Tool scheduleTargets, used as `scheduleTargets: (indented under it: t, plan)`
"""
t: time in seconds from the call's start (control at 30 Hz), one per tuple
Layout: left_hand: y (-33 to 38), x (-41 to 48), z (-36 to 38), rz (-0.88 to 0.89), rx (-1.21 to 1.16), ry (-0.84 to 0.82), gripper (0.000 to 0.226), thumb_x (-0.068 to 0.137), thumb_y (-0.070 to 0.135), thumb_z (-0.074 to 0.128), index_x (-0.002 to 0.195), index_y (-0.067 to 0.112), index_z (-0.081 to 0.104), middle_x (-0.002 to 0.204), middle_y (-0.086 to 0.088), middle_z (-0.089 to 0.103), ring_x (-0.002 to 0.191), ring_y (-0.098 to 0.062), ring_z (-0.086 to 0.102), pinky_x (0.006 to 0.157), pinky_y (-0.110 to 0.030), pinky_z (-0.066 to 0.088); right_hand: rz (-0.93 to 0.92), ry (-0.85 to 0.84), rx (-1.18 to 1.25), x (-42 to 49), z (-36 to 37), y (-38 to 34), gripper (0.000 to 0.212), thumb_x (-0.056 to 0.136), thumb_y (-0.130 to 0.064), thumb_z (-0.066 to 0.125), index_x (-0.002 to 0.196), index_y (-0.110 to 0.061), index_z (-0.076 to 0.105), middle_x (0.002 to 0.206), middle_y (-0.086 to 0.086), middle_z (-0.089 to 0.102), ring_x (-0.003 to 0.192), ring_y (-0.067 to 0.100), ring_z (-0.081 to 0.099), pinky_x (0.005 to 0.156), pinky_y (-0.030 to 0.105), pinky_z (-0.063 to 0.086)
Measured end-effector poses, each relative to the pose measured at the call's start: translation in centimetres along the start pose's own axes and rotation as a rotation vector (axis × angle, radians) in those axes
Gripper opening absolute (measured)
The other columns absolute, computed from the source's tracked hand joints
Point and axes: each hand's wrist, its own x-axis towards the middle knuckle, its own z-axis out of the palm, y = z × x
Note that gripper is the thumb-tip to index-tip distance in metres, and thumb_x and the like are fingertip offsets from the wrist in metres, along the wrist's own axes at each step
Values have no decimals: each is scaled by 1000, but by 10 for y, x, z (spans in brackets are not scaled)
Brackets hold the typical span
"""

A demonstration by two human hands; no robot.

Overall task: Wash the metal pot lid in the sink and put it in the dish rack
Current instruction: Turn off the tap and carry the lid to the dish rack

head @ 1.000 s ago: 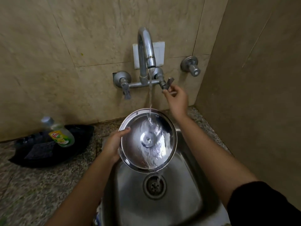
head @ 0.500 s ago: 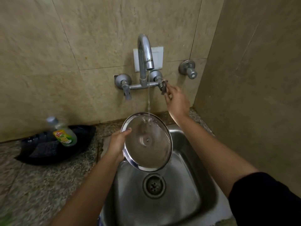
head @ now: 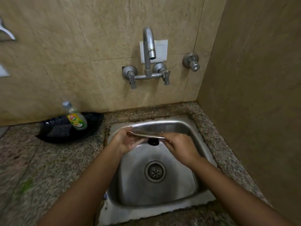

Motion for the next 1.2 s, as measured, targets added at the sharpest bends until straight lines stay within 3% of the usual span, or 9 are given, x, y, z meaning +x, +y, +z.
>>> scheduleTargets:
  t: [0.1, 0.2, 0.33, 0.53, 0.67, 0.8, 0.93, 1.1, 1.2]
  plan:
    - [-13, -2, -4, -26, 92, -36, 63, 93, 56, 34, 124, 3, 50, 123, -16, 59, 116, -30, 56, 81, -43, 50, 139, 16, 98, 7, -6, -1, 15, 93, -23, 54, 102, -17, 63, 87, 7, 71, 80, 26, 66, 67, 43, 53]
    - [-25, -12, -8, 29, 135, 59, 53, 96, 49, 35, 130, 12, 52, 123, -7, 60, 112, -26, 57, 88, -41, 43, 261, 38, 188, 11, -11, -2, 21, 92, -18, 56, 111, -13, 63, 93, 9, 72, 85, 25, 66, 70, 36, 51]
    - [-34, -26, -20, 56, 135, 117, 32, 98, 38, 37, 116, 18, 55, 128, -3, 60, 106, -23, 57, 88, -36, 39, 253, 41, 156, 11, -17, -5, 14, 93, -20, 56, 104, -13, 61, 92, 8, 70, 84, 23, 63, 63, 27, 36]
    - [-32, -39, -43, 116, 107, 135, 32, 98, 35, 38, 119, 21, 58, 123, 1, 63, 93, -17, 62, 80, -35, 41, 231, 78, 158, 13, -17, -16, 16, 93, -19, 55, 107, -15, 62, 91, 7, 71, 83, 23, 63, 61, 26, 35]
    - [-8, -53, -63, 207, 78, 147, 31, 97, 30, 39, 123, 21, 54, 125, 2, 61, 91, -15, 61, 85, -33, 41, 251, 206, 438, 28, -10, -39, 7, 92, -16, 56, 94, -21, 61, 83, -3, 67, 77, 12, 62, 61, 22, 43]
    - [41, -80, -109, 447, 29, 214, 35, 99, 26, 41, 130, 15, 52, 121, -5, 62, 104, -24, 60, 91, -37, 42, 365, 353, 972, 67, 8, -96, 10, 91, -9, 56, 93, -12, 65, 82, 0, 68, 72, 7, 64, 68, 25, 49]
    - [102, -114, -177, 644, 82, 294, 33, 101, 24, 37, 128, 15, 53, 123, -6, 63, 99, -22, 63, 87, -36, 46, 384, 443, 1209, 121, 39, -174, 9, 90, -8, 57, 86, -2, 63, 77, 18, 63, 68, 23, 57, 62, 31, 45]
    - [186, -175, -281, 856, 161, 401, 24, 100, 16, 37, 116, 15, 56, 108, -7, 64, 86, -17, 63, 76, -30, 44, 358, 470, 1471, 187, 82, -301, 19, 90, -6, 55, 76, -17, 61, 59, 1, 59, 52, 13, 53, 43, 23, 44]
    - [228, -211, -339, 946, 193, 474, 21, 100, 17, 39, 110, 17, 58, 98, -1, 67, 86, -17, 64, 77, -31, 45, 304, 429, 1540, 224, 101, -371, 17, 90, -5, 55, 80, -16, 63, 64, -2, 64, 61, 15, 57, 54, 27, 47]
